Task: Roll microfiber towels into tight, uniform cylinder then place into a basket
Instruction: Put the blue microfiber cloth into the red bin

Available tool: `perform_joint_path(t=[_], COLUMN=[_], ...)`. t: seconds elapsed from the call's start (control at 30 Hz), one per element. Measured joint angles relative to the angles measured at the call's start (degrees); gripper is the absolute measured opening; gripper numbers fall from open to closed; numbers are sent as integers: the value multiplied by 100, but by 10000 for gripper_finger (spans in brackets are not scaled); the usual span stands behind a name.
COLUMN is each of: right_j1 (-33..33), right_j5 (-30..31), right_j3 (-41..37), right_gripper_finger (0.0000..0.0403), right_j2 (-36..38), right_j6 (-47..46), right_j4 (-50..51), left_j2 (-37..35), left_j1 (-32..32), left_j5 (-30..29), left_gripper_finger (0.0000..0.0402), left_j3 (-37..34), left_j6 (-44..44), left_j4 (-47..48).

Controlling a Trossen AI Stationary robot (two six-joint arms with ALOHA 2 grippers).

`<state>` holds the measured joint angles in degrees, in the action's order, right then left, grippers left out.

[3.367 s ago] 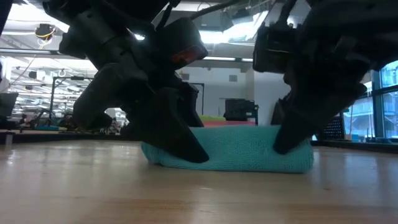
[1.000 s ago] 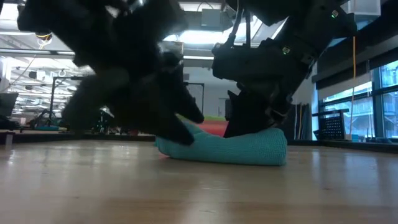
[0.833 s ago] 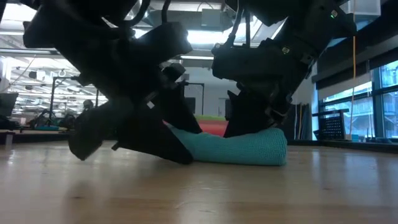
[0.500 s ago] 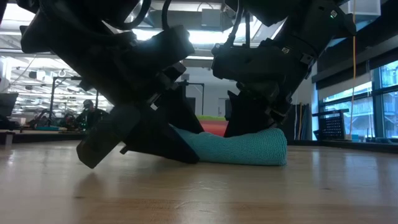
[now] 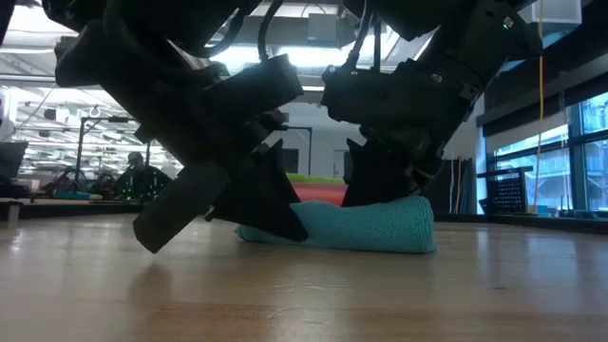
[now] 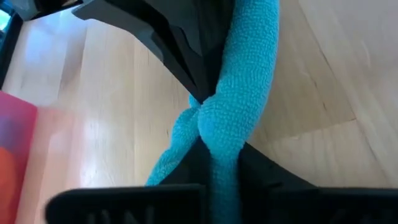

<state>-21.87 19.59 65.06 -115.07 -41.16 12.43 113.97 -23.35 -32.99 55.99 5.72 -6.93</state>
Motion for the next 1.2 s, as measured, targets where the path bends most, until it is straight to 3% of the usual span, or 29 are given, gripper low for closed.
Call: perform_joint_path(t=[0.1,0.3,0.53,0.77,1.0,1.2], right_j1=[-1,-160,-549,-1014,-1152,-1143], right_j5=[7,343,1383,2550,3073,3097], right_j3=[-2,-37,-17,-7,-4,4], right_gripper_finger=[7,7,7,7,7,7], right_j2=[111,597,1322,1972,2326,2288], right_j6=[89,123,129,94,118,269], right_j4=[-8,95,639,1289,1691,1819], left_j2=[2,-54,-183,-781,-1759,-2335], left_j1=[0,37,55,273,971,2089], left_j5=[17,216,360,299,-98,-83], left_gripper_finger=[11,6,6,4,4,4], left_j3=[-2,-2,6,-9,4,11], left_j6=[-39,-247,-372,-401,-58,536], left_j4=[1,11,148,705,1137,1078])
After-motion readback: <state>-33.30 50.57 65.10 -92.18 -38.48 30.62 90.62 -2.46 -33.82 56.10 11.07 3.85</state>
